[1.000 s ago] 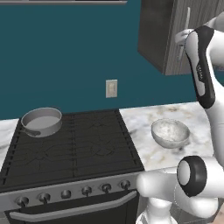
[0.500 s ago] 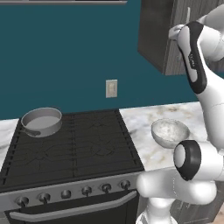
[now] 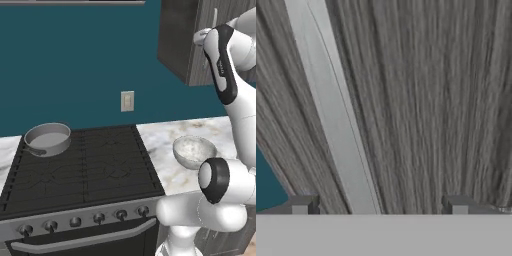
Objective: Open the cabinet and move the ladle to the pot. Then close the cabinet.
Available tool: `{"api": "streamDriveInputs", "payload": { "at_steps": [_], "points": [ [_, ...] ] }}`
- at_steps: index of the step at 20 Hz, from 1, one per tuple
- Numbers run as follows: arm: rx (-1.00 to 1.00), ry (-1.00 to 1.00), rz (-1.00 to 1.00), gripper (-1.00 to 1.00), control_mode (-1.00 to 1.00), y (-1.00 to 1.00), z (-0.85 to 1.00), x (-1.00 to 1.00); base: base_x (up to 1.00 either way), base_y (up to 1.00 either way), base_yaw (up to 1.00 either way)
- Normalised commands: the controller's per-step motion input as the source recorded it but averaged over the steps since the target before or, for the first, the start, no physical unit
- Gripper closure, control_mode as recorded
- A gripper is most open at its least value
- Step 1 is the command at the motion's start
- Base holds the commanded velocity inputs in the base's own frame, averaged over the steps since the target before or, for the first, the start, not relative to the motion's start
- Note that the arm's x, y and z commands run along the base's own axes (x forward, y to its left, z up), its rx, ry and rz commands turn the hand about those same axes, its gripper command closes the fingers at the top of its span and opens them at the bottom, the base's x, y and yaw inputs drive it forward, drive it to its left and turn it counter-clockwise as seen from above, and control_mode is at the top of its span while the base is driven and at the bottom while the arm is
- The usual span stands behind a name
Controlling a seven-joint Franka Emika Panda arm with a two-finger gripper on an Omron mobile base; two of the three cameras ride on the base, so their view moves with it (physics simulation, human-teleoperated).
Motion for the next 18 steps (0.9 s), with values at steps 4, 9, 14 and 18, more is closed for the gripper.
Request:
{"api": "streamDriveInputs", "payload": {
  "at_steps": [4, 9, 14, 18],
  "points": [
    [0.01, -0.05, 0.0, 1.0, -1.0, -0.72, -0.01, 0.19, 0.0, 0.0, 0.0],
    [0.01, -0.04, -0.01, 1.0, -1.0, -0.85, -0.01, 0.16, 0.0, 0.0, 0.0],
    [0.0, -0.01, -0.06, 1.0, -1.0, -0.93, -0.07, -0.02, 0.0, 0.0, 0.0],
    [0.0, -0.01, -0.07, 1.0, -1.0, -1.0, -0.11, -0.62, 0.0, 0.0, 0.0]
  ]
}}
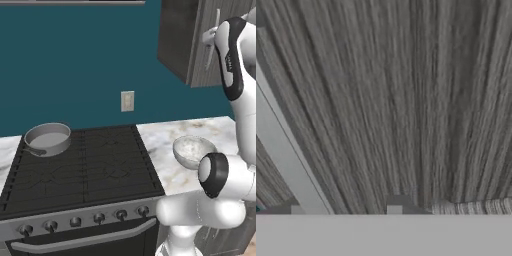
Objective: Open the cabinet and move the ladle to the pot. Then close the cabinet.
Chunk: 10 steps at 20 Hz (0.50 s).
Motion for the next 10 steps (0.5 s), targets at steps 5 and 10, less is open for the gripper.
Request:
{"api": "streamDriveInputs", "payload": {
  "at_steps": [5, 10],
  "points": [
    [0.01, -0.09, -0.06, 1.0, -1.0, -1.0, -0.11, -0.95, 0.0, 0.0, 0.0],
    [0.01, -0.22, -0.04, 1.0, -1.0, -1.0, -0.24, -1.0, 0.0, 0.0, 0.0]
  ]
}}
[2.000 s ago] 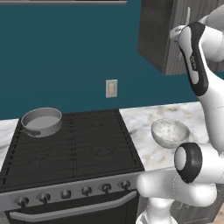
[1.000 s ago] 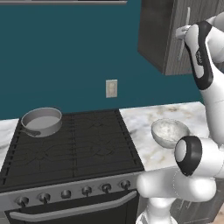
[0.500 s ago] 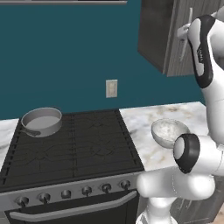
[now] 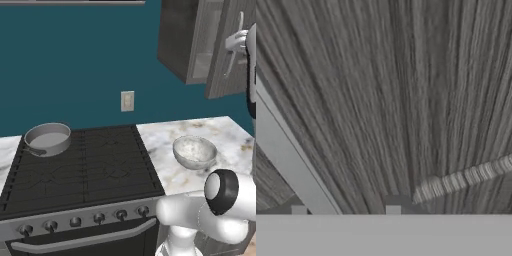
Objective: Open the cabinet and move the ladle to the pot. Then close the cabinet.
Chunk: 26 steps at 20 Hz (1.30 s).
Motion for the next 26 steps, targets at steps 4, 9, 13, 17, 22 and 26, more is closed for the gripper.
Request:
{"api": "streamDriveInputs", "payload": {
  "at_steps": [4, 9, 13, 17, 22, 26],
  "points": [
    [0.01, -0.25, -0.04, 1.0, -1.0, -1.0, -0.3, -1.0, 0.0, 0.0, 0.0],
    [0.0, -0.24, -0.05, 1.0, -1.0, -1.0, -0.38, -1.0, 0.0, 0.0, 0.0],
    [0.0, -0.25, -0.05, 1.0, -1.0, -0.89, -0.48, -0.96, 0.0, 0.0, 0.0],
    [0.0, -0.25, -0.05, -1.0, -1.0, -0.15, -0.43, -0.94, 0.0, 0.0, 0.0],
    [0.0, -0.07, -0.07, -1.0, -1.0, 0.34, -0.07, -1.0, 0.0, 0.0, 0.0],
    [-0.02, 0.03, -0.02, -1.0, -1.0, 0.92, 0.01, -0.96, 0.0, 0.0, 0.0]
  ]
}}
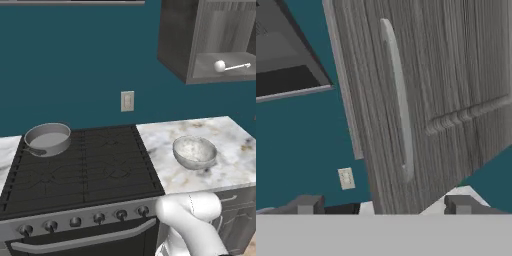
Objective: Open the cabinet and move the ladle to the pot. Then close the cabinet.
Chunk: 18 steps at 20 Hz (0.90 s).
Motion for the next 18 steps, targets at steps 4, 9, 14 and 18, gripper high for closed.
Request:
{"api": "streamDriveInputs", "payload": {
  "at_steps": [4, 9, 14, 18],
  "points": [
    [-0.09, 0.13, 0.0, -1.0, -1.0, 1.0, 0.1, -0.4, 0.0, 0.0, 0.0],
    [-0.08, 0.06, -0.05, -1.0, -1.0, 1.0, 0.08, 0.18, 0.0, 0.0, 0.0],
    [-0.09, 0.0, -0.12, -1.0, -1.0, 0.85, 0.04, 0.64, 0.0, 0.0, 0.0],
    [-0.06, 0.0, -0.17, -1.0, -1.0, 0.31, 0.0, 0.84, 0.0, 0.0, 0.0]
  ]
}}
